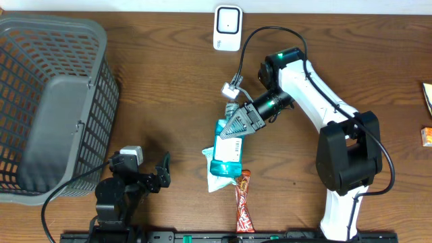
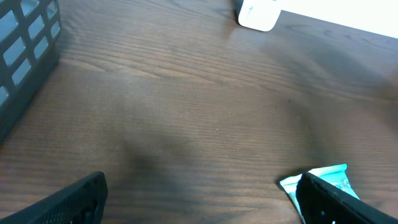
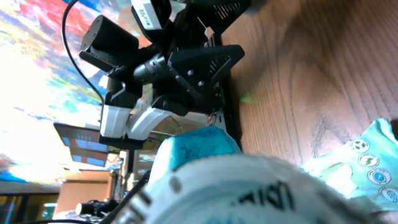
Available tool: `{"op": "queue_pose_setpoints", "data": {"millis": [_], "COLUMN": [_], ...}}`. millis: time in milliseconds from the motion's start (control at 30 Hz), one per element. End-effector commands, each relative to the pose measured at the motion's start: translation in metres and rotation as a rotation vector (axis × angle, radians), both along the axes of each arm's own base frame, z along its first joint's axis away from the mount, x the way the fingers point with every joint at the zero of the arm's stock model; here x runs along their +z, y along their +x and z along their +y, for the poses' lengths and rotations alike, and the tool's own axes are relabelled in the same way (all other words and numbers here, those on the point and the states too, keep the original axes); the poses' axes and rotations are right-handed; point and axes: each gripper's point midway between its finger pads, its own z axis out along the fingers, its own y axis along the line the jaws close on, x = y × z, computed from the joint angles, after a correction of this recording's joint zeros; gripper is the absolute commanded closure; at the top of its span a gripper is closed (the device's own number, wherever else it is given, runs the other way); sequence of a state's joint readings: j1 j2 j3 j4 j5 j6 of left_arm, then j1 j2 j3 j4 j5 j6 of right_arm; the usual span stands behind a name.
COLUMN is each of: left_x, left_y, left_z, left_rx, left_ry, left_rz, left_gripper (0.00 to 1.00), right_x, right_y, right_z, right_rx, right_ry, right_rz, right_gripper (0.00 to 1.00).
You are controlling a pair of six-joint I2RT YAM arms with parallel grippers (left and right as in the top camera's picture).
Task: Scan the item barcode
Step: 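Lift the Listerine bottle with the right gripper toward the scanner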
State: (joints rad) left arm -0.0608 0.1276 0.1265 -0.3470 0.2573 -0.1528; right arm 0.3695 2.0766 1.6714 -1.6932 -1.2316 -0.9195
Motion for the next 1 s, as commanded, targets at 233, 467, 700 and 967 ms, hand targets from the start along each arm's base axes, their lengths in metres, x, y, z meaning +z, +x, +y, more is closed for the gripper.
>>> {"op": "queue_pose_setpoints", "data": {"millis": [233,467,700,967], "left_x": [-0.006,-0.006,-0.006,-0.006], "left_y": [-0.003,-0.003,-0.003,-0.003], "left_z": [-0.001,-0.001,-0.001,-0.001], "left_rx": [-0.007,-0.007,-0.007,-0.007], "left_ry": [-0.002,-0.002,-0.002,-0.002], "left_rz": [0.021,0.021,0.021,0.021], "left_gripper": [0.04,0.04,0.03,0.04], "right_x": [0.016,0.002,-0.022,-0.079], "right_y": [0.006,0.014,0.036,0.102], "right_z": [0.006,0.007,0.010,0.001], "right_rx": [-0.041,0.004,-0.021,-0.253], "right_ry": [0.089,0.114,0.011,-0.488], "right_rz": [0.001,-0.166,-0.222,-0.306], "right_gripper": [0.98,0.96,0.96,0.99]}}
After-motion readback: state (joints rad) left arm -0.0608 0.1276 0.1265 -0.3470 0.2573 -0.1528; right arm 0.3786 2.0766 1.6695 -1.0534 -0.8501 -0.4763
